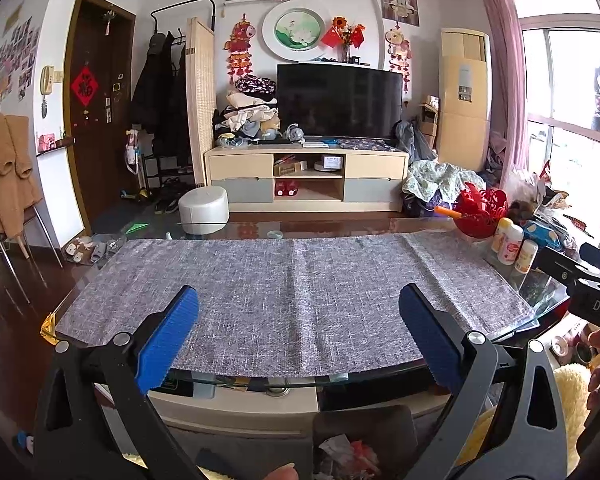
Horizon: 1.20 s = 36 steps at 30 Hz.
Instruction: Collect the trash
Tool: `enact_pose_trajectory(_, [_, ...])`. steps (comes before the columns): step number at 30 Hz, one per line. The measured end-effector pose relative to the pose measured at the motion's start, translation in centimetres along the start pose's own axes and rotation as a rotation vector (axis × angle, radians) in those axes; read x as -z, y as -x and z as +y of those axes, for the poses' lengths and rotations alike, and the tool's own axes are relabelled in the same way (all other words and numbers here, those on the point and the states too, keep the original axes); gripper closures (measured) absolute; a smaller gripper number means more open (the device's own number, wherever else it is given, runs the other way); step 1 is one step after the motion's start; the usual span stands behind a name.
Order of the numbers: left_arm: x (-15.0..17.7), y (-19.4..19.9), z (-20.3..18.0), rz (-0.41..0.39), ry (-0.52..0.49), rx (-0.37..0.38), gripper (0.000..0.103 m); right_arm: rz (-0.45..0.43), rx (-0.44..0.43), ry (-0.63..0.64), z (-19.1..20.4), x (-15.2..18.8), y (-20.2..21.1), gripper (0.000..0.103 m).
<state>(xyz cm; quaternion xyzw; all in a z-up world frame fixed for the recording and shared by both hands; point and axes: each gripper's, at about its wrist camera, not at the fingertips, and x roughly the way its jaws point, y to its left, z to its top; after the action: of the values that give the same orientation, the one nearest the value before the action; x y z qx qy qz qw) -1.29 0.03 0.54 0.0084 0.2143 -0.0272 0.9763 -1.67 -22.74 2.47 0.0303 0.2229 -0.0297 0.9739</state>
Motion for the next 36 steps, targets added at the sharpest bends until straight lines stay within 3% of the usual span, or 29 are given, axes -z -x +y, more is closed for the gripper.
enact_pose_trajectory(36, [-0.77,0.60,0.46,-0.004,0.011,-0.008,0.008,-0.002,0.002,-0.021,0.35,-0.25,0.48,0.003])
